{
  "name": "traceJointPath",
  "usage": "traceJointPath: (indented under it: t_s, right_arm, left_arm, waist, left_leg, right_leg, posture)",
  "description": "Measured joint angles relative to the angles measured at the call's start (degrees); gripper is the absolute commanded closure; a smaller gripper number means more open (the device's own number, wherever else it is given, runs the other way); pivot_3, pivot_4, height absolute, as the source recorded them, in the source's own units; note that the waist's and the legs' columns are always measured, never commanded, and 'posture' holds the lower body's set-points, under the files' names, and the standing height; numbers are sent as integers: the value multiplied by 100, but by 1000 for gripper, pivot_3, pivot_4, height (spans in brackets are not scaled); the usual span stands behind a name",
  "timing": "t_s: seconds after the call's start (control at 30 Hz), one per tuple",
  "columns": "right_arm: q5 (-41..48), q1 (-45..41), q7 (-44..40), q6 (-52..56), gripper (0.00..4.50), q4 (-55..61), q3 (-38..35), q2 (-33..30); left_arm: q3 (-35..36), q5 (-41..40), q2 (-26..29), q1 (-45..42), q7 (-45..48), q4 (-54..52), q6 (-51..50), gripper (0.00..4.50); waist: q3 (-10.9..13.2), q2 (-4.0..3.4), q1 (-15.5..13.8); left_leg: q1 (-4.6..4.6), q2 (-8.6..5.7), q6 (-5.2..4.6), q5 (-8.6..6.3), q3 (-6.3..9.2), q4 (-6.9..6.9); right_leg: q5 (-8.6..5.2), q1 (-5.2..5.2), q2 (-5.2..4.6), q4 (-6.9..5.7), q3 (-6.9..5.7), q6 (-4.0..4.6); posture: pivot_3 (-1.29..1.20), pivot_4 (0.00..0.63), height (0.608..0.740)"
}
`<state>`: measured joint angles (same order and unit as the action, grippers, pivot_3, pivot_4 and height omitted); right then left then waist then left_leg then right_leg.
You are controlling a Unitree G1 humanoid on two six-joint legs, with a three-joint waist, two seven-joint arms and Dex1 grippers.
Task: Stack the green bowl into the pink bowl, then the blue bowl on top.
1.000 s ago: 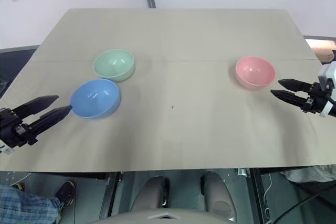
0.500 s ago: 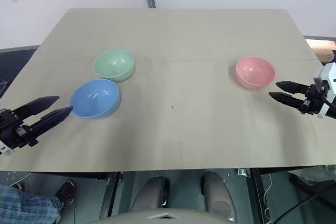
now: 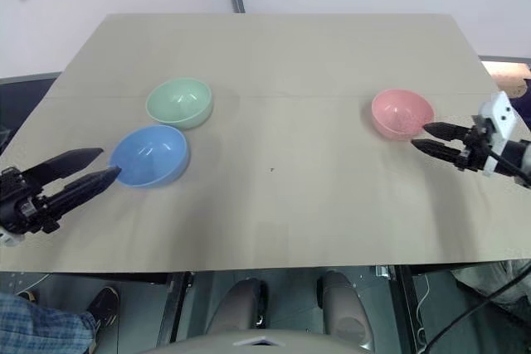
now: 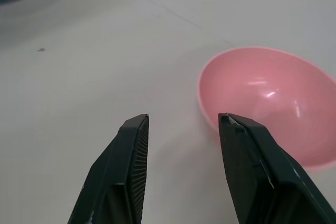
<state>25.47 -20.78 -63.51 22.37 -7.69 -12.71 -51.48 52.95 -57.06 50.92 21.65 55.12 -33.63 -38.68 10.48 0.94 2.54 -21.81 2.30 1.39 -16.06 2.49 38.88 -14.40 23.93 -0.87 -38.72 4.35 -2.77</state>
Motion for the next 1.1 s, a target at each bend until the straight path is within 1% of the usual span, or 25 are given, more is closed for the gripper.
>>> traceJointPath:
  t_s: [0.13,0.17,0.3,0.4,0.5,0.53,0.63,0.7,0.83,0.87,0.93,1.0,1.1]
  right_arm:
    - [-255,-266,262,112,2156,150,450,188]
    - [-409,-466,429,148,2156,154,640,342]
    - [-905,-1069,825,245,2156,151,1250,639]
    - [-1294,-1412,793,342,2156,91,1728,645]
    - [-1564,-1547,758,539,2156,26,2123,645]
    - [-1786,-1678,804,694,2156,-121,2343,648]
    - [-2271,-2036,999,1087,2156,-526,2612,647]
    - [-2306,-2090,977,999,2156,-599,2602,646]
    - [-1977,-2112,755,871,2156,-579,2341,740]
    - [-1694,-2157,592,858,2156,-507,2105,754]
    - [-1502,-2255,503,808,2156,-421,1872,755]
    - [-1472,-2346,531,740,2156,-451,1764,751]
    - [-1741,-2461,802,775,2156,-810,1774,730]
  left_arm:
    - [-39,-108,227,52,492,-117,-11,1666]
    - [-100,-117,287,24,594,-112,-16,1666]
    - [-358,-90,429,-213,765,-77,18,1666]
    - [-500,-29,470,-356,838,62,28,1666]
    - [-615,66,493,-426,870,131,39,1666]
    - [-650,89,500,-484,891,171,43,1666]
    - [-682,183,502,-512,935,184,73,1666]
    - [-694,198,493,-516,946,184,77,1666]
    - [-696,244,464,-516,959,185,78,1666]
    - [-702,285,448,-514,971,186,87,1666]
    - [-741,296,441,-520,980,193,104,1666]
    - [-796,304,438,-564,987,221,132,1666]
    - [-862,340,438,-624,1002,287,169,1666]
  waist:
    - [1,-2,-4]
    - [1,-1,-1]
    - [3,-5,4]
    - [3,-4,-22]
    - [3,-5,-20]
    - [3,-5,-14]
    - [3,-5,-12]
    - [3,-5,-12]
    - [4,-6,-3]
    - [4,-6,-5]
    - [4,-6,-7]
    - [4,-6,-7]
    - [3,-5,-17]
  left_leg:
    - [-2,0,0,0,-1,-7]
    - [-1,0,0,0,-2,-8]
    - [-2,0,0,0,-11,-16]
    - [-6,0,0,0,-9,-36]
    - [-10,0,0,0,-11,-47]
    - [-19,0,0,0,-13,-49]
    - [-28,0,1,0,-15,-55]
    - [-27,0,0,0,-14,-60]
    - [-29,2,0,0,-16,-63]
    - [-29,2,0,0,-16,-63]
    - [-27,2,0,0,-15,-62]
    - [-26,2,0,0,-15,-61]
    - [-25,1,0,0,-16,-58]
  right_leg:
    - [1,4,0,6,1,1]
    - [1,4,0,5,1,1]
    - [3,14,0,3,9,0]
    - [9,18,-1,22,7,-6]
    - [10,20,-2,34,7,-7]
    - [11,29,-3,40,8,-7]
    - [12,39,-5,48,8,-8]
    - [12,39,-5,51,7,-7]
    - [13,40,-5,51,8,-9]
    - [13,40,-5,52,8,-9]
    - [13,39,-5,51,8,-9]
    - [13,38,-4,51,8,-9]
    - [13,36,-4,51,8,-9]
  posture:
    - [0,150,740]
    - [0,150,740]
    - [0,150,740]
    - [0,150,740]
    - [0,150,740]
    - [0,150,740]
    - [0,150,740]
    - [0,150,740]
    - [0,150,740]
    - [0,150,740]
    - [0,150,740]
    - [0,150,740]
    - [0,150,740]
